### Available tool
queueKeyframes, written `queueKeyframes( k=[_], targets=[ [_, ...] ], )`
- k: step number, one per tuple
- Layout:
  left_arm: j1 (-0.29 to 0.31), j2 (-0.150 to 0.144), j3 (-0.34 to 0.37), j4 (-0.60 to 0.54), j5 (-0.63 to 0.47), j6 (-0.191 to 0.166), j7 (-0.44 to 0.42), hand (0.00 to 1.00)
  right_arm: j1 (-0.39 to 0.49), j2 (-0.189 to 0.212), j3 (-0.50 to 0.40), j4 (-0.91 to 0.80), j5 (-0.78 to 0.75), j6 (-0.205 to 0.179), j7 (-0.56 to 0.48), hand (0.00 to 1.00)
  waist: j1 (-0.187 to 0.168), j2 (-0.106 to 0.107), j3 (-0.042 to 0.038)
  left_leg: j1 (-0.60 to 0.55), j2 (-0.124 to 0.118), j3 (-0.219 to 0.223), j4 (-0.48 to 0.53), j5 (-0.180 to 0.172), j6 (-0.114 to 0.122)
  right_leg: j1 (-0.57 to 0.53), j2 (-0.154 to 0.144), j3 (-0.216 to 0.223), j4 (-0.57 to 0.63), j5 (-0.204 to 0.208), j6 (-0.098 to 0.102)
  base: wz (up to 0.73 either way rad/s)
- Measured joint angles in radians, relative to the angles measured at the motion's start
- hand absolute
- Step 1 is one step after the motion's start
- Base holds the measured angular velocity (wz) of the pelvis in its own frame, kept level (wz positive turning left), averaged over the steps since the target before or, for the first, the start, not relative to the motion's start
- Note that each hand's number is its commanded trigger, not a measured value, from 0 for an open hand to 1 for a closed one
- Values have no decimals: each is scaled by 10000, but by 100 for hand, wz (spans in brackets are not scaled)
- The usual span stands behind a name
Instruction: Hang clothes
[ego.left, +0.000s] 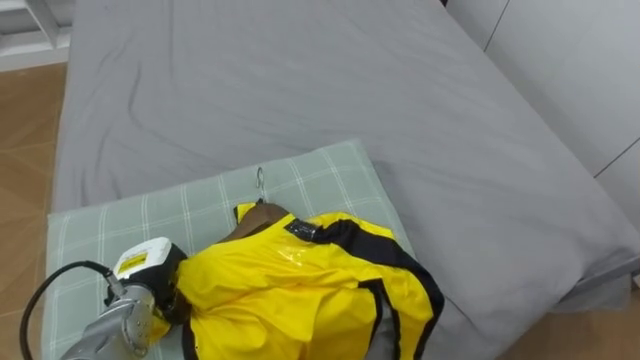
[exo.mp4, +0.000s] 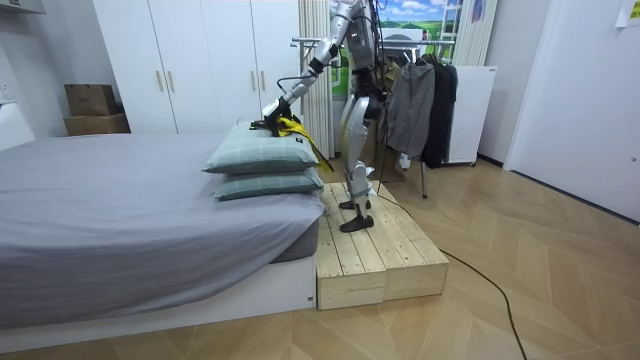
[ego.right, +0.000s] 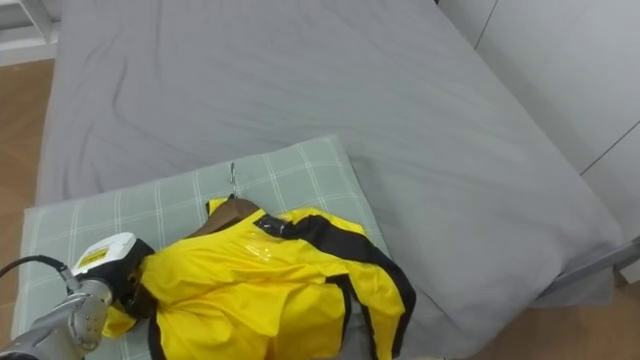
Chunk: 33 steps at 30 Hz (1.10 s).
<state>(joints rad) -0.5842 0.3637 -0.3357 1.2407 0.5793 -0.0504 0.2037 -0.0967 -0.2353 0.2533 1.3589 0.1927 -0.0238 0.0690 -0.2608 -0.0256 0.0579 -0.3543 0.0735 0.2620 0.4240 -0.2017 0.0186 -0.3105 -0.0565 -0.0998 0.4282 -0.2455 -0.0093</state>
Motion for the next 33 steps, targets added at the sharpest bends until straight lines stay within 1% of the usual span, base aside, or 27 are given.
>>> queueKeyframes(
  k=[4, 5, 7, 8, 9, 11, 12, 13, 14, 15, 16, 17, 18, 19, 20, 21, 23, 26, 29, 31, 33],
  targets=[
    [0, 0, 32, -1, 10, -41, 4, 100, 5, -3, -12, 18, -5, -26, -2, 0, 8, -4, -9, 5, 3, -15, 4, 0, 0, 38, 12, -6, -47, 2, -1, 0],
    [0, 0, 95, -1, 7, -98, 15, 100, 35, -3, -13, 28, -3, -54, -5, 0, 9, -4, -9, 26, 6, -38, 4, 0, 0, 98, 32, -8, -107, 15, 0, 4],
    [14, -8, 215, -6, 0, -249, 65, 100, 131, -4, -29, 18, 12, -87, -38, 0, 124, -20, -27, 109, 14, -22, -5, 0, 1, 184, 48, 14, -144, 24, 4, -2],
    [24, -15, 230, -25, -2, -331, 118, 100, 213, -4, -32, 13, 49, -96, -88, 0, 199, -37, -65, 167, 16, 0, -13, 0, 0, 236, 50, 35, -174, 24, 4, -4],
    [29, -35, 375, -81, -2, -419, 147, 100, 279, 1, -43, 14, 55, -97, -166, 0, 203, -29, -108, 192, 17, -6, -12, 0, 1, 288, 53, 18, -216, 24, 4, 0],
    [33, -49, 584, -206, -56, -498, 371, 100, 226, 3, -53, 7, 52, -99, -278, 0, 257, -18, -118, 279, 22, -13, -26, 1, 1, 418, 56, -13, -298, 45, 4, 0],
    [36, -54, 592, -237, -188, -548, 554, 100, 231, 3, -50, 14, 75, -102, -350, 0, 282, 2, -147, 365, 24, -22, -39, 1, 1, 528, 59, -38, -326, 56, 4, 0],
    [44, -57, 592, -237, -227, -601, 635, 100, 233, 3, -48, 14, 94, -104, -364, 0, 284, 14, -205, 385, 23, -22, -47, 1, 0, 549, 58, -40, -331, 58, 5, 0],
    [48, -70, 594, -246, -379, -681, 814, 100, 282, 4, -34, 18, 234, -110, -370, 0, 288, 22, -232, 540, 11, -21, -124, 1, 0, 688, 57, -38, -373, 64, 6, 0],
    [78, -130, 595, -246, -392, -770, 1030, 100, 315, 3, -28, 26, 383, -189, -366, 0, 305, 43, -260, 735, 10, -17, -172, 1, 0, 928, 67, -44, -503, 86, 9, 0],
    [103, -157, 595, -247, -392, -841, 1115, 100, 339, 3, -28, 25, 438, -233, -363, 0, 316, 54, -269, 838, 13, -16, -188, 1, -1, 1060, 72, -58, -576, 103, 9, 0],
    [147, -227, 603, -247, -403, -974, 1225, 100, 433, 2, -31, 24, 473, -339, -353, 0, 358, 107, -316, 1042, 14, -19, -272, 0, -3, 1297, 89, -86, -788, 140, 12, 0],
    [258, -263, 605, -361, -419, -1121, 1350, 100, 524, 1, -41, 9, 461, -421, -360, 0, 409, 169, -380, 1223, 3, -8, -414, 1, -7, 1457, 108, -93, -1005, 190, 11, 0],
    [366, -274, 605, -517, -446, -1149, 1421, 100, 570, 1, -44, -11, 456, -431, -361, 0, 431, 207, -409, 1312, -14, -1, -515, 2, -12, 1521, 111, -92, -1092, 196, 12, 0],
    [586, -315, 623, -943, -469, -1169, 1531, 100, 604, 4, -78, -58, 426, -431, -378, 0, 496, 285, -483, 1399, -44, -5, -665, 9, -26, 1605, 111, -105, -1210, 218, 24, 0],
    [772, -324, 623, -1341, -467, -1221, 1701, 100, 631, 22, -90, -39, 431, -399, -390, 0, 534, 318, -501, 1458, -90, -17, -772, 26, -44, 1616, 89, -104, -1210, 218, 26, 0],
    [924, -328, 623, -1582, -467, -1288, 1962, 100, 655, 44, -90, -34, 433, -401, -408, 0, 585, 324, -501, 1605, -148, -50, -900, 74, -66, 1741, 65, -113, -1231, 219, 28, 0],
    [988, -330, 625, -1603, -468, -1312, 2269, 100, 672, 41, -128, 2, 454, -410, -486, 0, 632, 322, -500, 1842, -158, -70, -930, 74, -67, 2084, 70, -149, -1448, 230, 47, 2],
    [1057, -359, 625, -1821, -440, -1326, 2547, 100, 788, 42, -126, -6, 464, -406, -569, 0, 765, 336, -496, 2017, -167, -118, -970, 74, -67, 2382, 91, -170, -1710, 280, 74, 5],
    [1241, -360, 759, -2385, -381, -1326, 2712, 100, 834, 47, -156, 4, 455, -390, -626, 0, 798, 349, -498, 2046, -183, -178, -969, 74, -68, 2492, 94, -206, -1747, 285, 80, 10],
    [1547, -373, 1126, -3246, -371, -1327, 3030, 100, 905, 81, -277, -31, 459, -396, -668, 0, 821, 349, -498, 2135, -190, -252, -970, 73, -71, 2685, 79, -337, -1878, 297, 86, 10]
  ],
)
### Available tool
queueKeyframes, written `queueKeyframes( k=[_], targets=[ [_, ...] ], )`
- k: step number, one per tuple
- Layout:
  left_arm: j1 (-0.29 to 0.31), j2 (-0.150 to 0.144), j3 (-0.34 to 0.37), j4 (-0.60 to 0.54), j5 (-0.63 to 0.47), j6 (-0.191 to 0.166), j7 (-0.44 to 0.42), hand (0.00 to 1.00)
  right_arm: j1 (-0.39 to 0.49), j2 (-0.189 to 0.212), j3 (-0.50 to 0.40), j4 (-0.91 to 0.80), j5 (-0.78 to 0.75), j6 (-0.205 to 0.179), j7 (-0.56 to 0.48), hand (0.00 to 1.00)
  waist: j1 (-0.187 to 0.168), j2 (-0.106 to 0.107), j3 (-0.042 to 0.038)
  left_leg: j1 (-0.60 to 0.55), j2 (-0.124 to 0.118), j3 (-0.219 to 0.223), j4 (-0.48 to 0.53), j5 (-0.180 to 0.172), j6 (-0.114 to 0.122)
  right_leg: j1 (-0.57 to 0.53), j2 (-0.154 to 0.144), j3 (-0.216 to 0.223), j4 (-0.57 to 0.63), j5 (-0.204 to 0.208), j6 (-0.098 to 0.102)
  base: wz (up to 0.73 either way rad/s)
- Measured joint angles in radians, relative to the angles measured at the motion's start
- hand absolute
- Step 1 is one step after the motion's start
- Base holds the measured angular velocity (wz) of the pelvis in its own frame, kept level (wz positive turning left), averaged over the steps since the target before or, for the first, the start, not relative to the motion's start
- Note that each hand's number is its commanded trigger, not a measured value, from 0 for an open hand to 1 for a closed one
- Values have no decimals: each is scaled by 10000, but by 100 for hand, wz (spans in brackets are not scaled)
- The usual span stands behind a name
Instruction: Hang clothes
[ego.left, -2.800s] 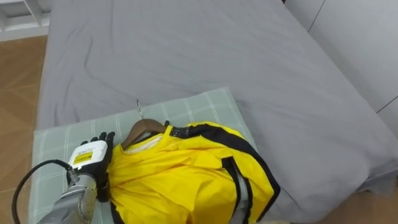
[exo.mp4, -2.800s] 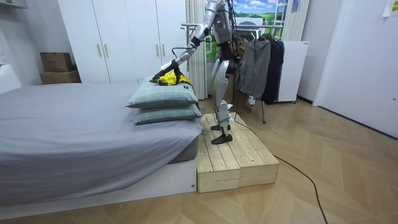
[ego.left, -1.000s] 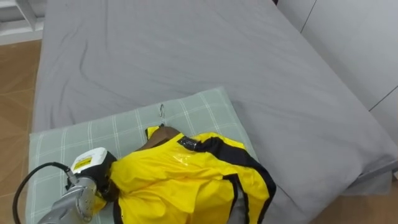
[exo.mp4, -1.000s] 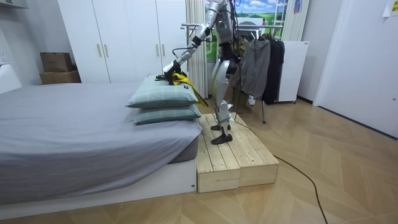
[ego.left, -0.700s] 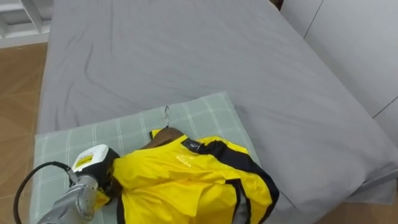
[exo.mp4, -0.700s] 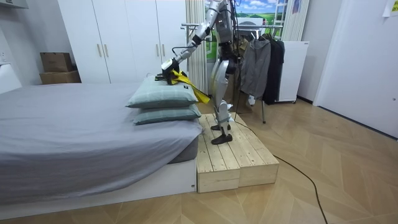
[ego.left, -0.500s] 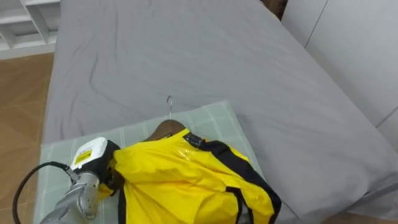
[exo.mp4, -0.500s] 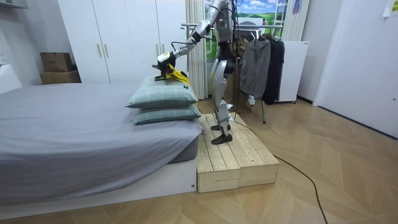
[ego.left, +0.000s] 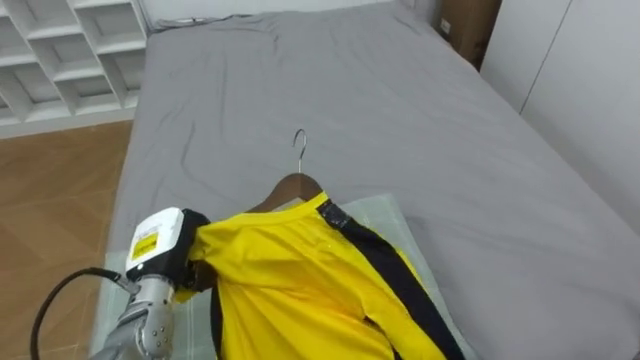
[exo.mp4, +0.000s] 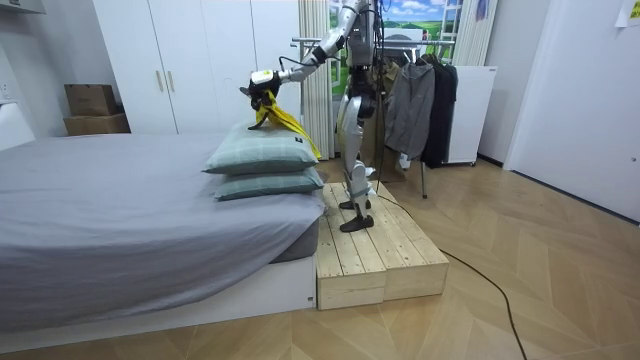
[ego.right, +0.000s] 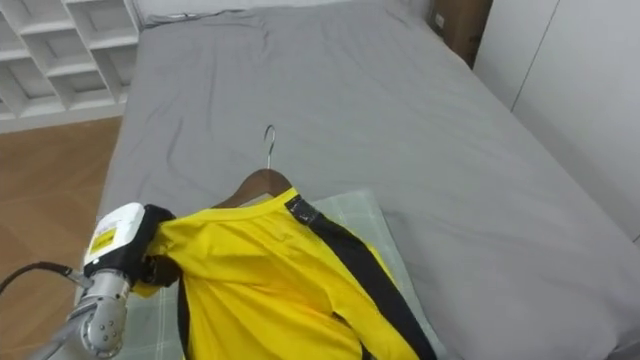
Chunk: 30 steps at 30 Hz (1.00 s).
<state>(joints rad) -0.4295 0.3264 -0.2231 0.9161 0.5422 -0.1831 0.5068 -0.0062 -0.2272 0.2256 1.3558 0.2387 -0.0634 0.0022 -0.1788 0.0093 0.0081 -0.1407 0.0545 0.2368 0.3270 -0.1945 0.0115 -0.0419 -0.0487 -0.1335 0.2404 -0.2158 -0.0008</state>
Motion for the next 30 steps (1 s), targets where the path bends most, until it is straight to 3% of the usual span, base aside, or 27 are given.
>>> queueKeyframes(
  k=[7, 11, 15, 25, 27, 30],
  targets=[
    [154, -51, 45, -1542, -17, -4, 721, 100, 271, 9, -147, -40, -20, -3, -90, 0, 164, 23, -4, 514, -130, -275, -280, 26, -46, 659, -35, -248, -367, 9, -5, 10],
    [998, -134, 50, -2792, -12, -255, 945, 100, 265, 6, -217, -73, -123, -3, -169, 0, 221, 80, -32, 868, -168, -299, -440, 27, -49, 957, -46, -365, -379, 9, -4, 0],
    [1476, -149, 36, -3668, -31, -253, 987, 100, 247, 3, -503, -331, -70, 17, -242, 0, 229, 84, -35, 856, -171, -342, -448, 30, -54, 952, -44, -395, -385, 9, -4, 2],
    [1693, -194, 58, -4848, -107, -550, 1147, 100, 31, 37, -516, -504, -80, -8, -191, 0, 611, 55, -28, 1044, -169, -291, -532, 36, -61, 1006, -24, -265, -357, 2, 11, -2],
    [1717, -205, 108, -5077, -107, -599, 1146, 100, 33, 59, -527, -492, -149, -8, -190, 0, 712, -12, 3, 1117, -171, -296, -531, 38, -62, 1094, -20, -264, -372, 2, 12, 0],
    [1736, -217, 123, -5216, -232, -651, 1144, 100, 14, 58, -541, -508, -246, -27, -238, 0, 756, -88, -22, 1158, -193, -338, -541, 38, -62, 1144, -35, -290, -379, -7, 23, 3]
  ],
)
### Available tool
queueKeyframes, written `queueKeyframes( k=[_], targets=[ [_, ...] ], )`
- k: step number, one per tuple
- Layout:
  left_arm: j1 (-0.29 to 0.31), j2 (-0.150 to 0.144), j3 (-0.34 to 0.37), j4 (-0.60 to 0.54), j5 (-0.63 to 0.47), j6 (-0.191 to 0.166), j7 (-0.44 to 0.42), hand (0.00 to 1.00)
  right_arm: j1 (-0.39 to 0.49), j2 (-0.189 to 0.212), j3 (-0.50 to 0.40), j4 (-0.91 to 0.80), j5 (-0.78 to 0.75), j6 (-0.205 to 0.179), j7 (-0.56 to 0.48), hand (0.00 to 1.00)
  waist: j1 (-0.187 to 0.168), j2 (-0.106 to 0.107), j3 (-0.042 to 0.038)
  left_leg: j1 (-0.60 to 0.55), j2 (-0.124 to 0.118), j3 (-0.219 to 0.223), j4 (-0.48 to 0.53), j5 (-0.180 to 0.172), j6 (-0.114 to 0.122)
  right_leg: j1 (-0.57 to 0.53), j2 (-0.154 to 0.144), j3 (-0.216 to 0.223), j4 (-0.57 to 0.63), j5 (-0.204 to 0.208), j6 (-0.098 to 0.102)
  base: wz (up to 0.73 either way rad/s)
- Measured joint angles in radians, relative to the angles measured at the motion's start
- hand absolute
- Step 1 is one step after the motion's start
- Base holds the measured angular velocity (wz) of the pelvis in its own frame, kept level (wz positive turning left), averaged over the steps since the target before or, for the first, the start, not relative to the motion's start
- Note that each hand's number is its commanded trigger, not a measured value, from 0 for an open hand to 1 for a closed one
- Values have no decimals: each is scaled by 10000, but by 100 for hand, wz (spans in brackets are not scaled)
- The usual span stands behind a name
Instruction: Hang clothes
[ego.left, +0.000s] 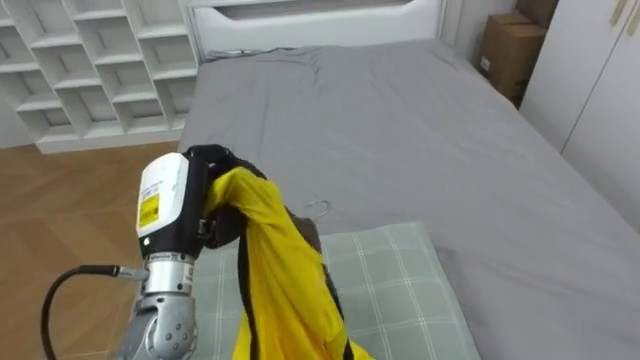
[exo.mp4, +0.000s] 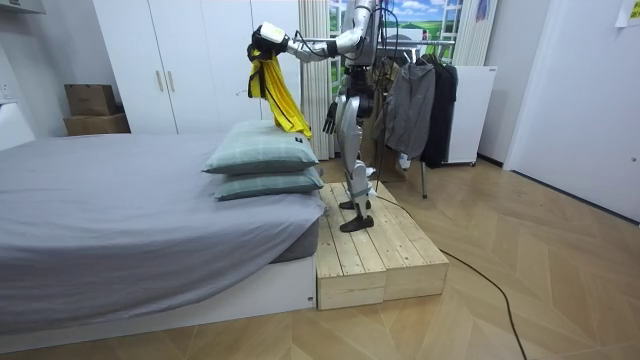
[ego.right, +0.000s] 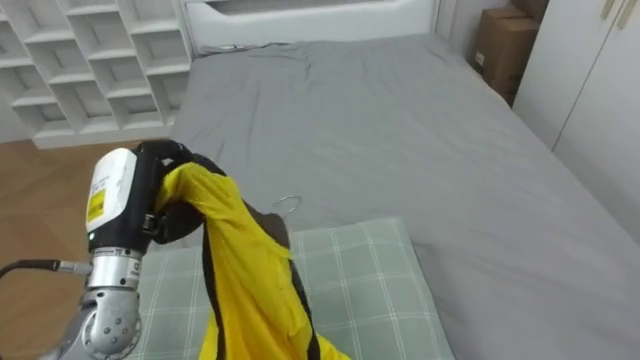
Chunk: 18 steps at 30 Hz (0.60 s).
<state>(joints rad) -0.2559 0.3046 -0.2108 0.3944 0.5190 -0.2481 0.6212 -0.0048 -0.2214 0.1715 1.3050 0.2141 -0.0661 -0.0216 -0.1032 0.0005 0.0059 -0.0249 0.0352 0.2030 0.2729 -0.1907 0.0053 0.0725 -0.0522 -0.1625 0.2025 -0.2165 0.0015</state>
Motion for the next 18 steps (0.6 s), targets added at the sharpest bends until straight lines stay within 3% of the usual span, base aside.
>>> queueKeyframes(
  k=[9, 18],
  targets=[
    [184, -47, 294, -26, -362, -4, 1, 100, -72, 24, -1184, -809, -678, -81, -587, 0, 12, -72, -45, 21, -22, 16, -51, 1, -1, -4, -5, 79, 2, 2, 1, -2],
    [428, -46, 352, -245, -379, -4, -2, 100, -157, 1, -1217, -1606, -1914, -230, -1542, 0, 40, -157, -77, 203, -3, 155, -72, 1, -1, 138, -20, -24, -11, 7, 0, -3]
  ],
)
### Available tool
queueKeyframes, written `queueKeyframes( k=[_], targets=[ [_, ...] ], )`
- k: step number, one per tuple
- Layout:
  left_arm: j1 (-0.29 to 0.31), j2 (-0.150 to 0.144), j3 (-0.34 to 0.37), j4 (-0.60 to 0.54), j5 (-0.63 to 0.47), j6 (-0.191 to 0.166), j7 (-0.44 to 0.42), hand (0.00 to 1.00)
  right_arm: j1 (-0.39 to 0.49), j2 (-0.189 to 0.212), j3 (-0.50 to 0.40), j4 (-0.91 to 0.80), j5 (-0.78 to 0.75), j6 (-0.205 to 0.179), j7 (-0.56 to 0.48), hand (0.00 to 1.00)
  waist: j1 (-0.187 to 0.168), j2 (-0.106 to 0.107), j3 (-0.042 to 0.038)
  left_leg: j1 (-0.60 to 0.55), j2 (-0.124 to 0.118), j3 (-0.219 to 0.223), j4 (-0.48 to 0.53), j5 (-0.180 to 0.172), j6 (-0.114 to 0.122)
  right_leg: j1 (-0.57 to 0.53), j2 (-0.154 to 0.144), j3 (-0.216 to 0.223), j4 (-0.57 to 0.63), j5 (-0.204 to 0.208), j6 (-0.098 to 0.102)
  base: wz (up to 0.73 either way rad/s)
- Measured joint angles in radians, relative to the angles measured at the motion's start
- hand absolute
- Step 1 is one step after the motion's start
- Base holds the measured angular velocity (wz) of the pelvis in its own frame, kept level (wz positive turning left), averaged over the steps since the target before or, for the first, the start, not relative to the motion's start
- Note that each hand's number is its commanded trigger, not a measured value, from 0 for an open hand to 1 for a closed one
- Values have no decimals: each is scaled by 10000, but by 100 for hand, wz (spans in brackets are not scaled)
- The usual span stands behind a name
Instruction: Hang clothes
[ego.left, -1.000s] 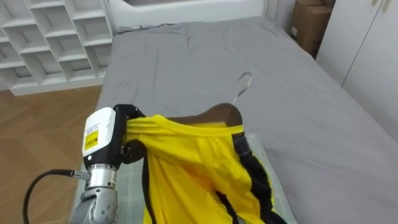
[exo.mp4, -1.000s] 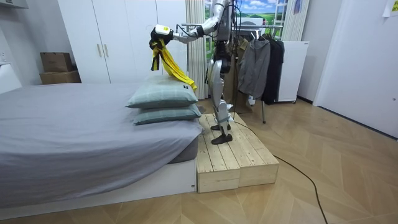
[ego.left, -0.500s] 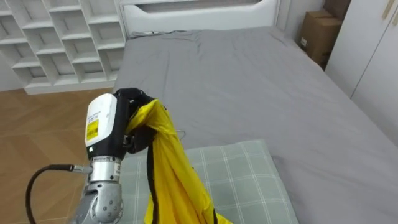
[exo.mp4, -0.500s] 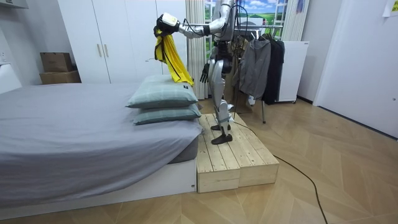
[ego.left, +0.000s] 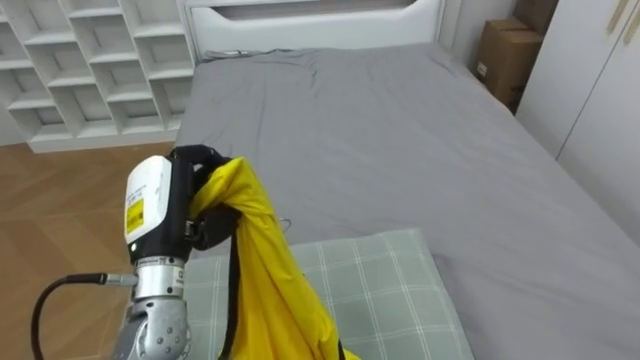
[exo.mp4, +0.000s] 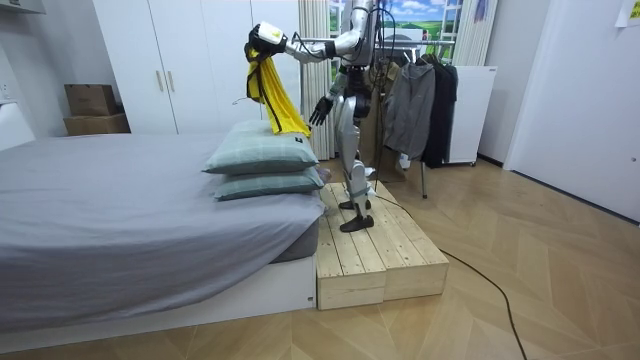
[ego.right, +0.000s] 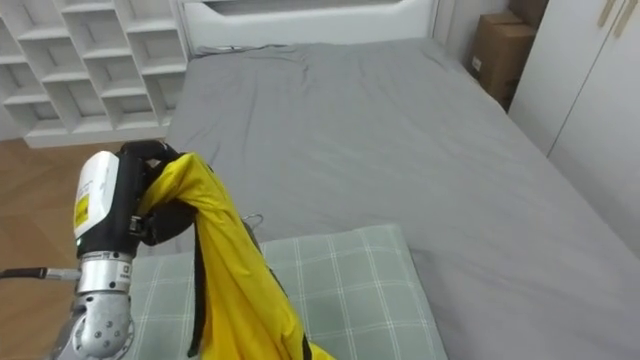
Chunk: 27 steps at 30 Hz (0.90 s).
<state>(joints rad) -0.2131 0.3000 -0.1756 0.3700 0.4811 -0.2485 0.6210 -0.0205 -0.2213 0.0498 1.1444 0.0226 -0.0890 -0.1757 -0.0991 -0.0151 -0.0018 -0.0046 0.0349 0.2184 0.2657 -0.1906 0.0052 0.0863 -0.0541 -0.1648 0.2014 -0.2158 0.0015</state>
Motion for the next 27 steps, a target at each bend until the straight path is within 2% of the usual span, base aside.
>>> queueKeyframes(
  k=[8, 13, 17, 22, 27],
  targets=[
    [123, -71, 0, -186, -24, 7, -26, 100, 13, -92, -30, -2255, -1179, 15, -345, 0, 15, -31, -13, 42, 24, 9, 3, 0, 0, 3, 7, 12, 40, 11, -4, 0],
    [260, -126, 6, -1193, -71, 94, -255, 100, 215, -92, -42, -4167, -2318, 2, -521, 0, 149, -33, -16, 9, 23, 5, -3, -1, -1, -44, 9, 20, 9, 10, 1, 0],
    [527, -120, 124, -1903, 253, 91, -265, 100, 286, -115, -134, -5099, -2829, -229, -552, 0, 155, -34, -30, 135, 23, 18, -6, -1, -1, 103, 22, 124, 14, 42, 13, -3],
    [600, -109, 171, -1941, 1056, 103, -264, 100, 545, -189, -283, -6594, -3054, -241, -554, 0, 172, -41, -25, 204, 60, 241, 9, -1, -1, 102, 29, 247, 17, 47, 10, -11],
    [597, 57, 192, -2304, 1837, 96, -216, 100, 714, -530, -409, -7653, -3165, -405, -735, 0, 93, -23, -17, 208, 60, 222, 11, -2, -1, 120, 28, 248, 9, 67, 19, -1]
  ],
)
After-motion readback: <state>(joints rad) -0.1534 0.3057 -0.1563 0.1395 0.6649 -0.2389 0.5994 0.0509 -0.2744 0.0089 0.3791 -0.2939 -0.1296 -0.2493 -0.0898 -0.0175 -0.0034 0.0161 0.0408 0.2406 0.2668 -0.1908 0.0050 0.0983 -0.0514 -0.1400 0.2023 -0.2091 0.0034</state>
